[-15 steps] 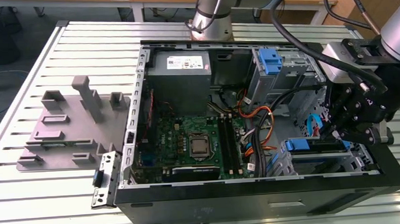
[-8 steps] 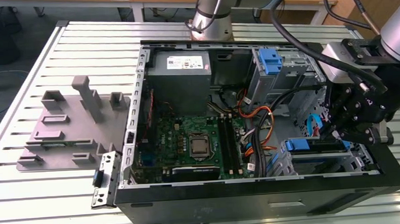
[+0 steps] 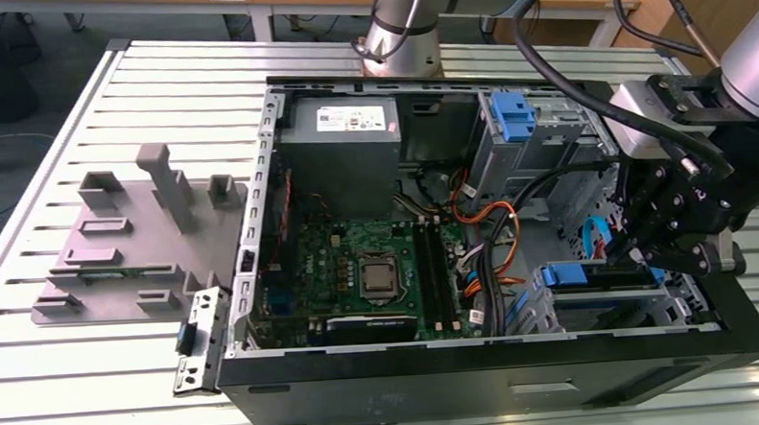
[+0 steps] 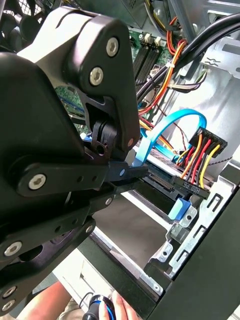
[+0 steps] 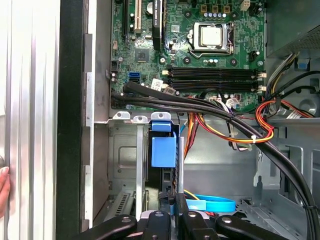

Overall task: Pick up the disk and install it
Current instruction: 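Insert the first disk wire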

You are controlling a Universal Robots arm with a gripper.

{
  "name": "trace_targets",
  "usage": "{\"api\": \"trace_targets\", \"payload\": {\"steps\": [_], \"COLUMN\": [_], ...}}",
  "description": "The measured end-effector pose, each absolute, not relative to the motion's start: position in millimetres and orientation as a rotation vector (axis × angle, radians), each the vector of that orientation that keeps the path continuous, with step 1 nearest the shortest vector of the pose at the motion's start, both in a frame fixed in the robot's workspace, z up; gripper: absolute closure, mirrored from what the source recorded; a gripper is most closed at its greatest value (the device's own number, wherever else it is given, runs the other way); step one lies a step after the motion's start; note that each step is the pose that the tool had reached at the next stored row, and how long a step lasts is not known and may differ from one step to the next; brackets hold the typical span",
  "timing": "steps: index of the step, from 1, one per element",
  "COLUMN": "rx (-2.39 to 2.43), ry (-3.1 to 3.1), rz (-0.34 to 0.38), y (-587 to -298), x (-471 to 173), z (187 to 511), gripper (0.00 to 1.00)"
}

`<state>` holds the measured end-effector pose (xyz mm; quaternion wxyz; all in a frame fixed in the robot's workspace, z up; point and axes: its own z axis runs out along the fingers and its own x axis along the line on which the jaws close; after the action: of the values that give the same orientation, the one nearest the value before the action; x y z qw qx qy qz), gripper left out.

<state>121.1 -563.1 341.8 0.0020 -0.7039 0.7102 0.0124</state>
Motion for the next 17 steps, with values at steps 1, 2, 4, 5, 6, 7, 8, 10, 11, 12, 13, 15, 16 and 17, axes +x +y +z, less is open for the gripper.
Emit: {"api": "trace_targets", "payload": {"steps": [1, 2, 4, 5, 6, 7, 8, 10, 11, 12, 13, 15, 16, 17], "rx": [-2.208, -2.208, -2.209, -2.209, -2.208, -2.209, -2.209, -2.209, -2.209, -2.209, -2.208, -2.209, -2.209, -2.209], "ry": [2.228, 2.228, 2.228, 2.228, 2.228, 2.228, 2.228, 2.228, 2.228, 2.228, 2.228, 2.228, 2.228, 2.228], "rz": [0.039, 0.039, 0.039, 0.039, 0.039, 0.039, 0.039, 0.039, 0.039, 0.039, 0.039, 0.039, 0.039, 0.039], "y": [-562.8, -562.4, -562.5, -562.4, -562.4, -562.4, -562.4, -562.5, -562.4, -562.5, -562.7, -563.4, -563.4, -563.4], "x": [121.1, 121.1, 121.1, 121.1, 121.1, 121.1, 121.1, 121.1, 121.1, 121.1, 121.1, 121.1, 121.1, 121.1], "z": [341.5, 341.4, 341.4, 341.1, 340.5, 340.2, 340.2, 340.2, 340.1, 340.0, 339.8, 339.8, 339.8, 339.8], "gripper": [0.84, 0.84, 0.84, 0.84, 0.84, 0.84, 0.84, 0.84, 0.84, 0.84, 0.84, 0.84, 0.84, 0.84]}}
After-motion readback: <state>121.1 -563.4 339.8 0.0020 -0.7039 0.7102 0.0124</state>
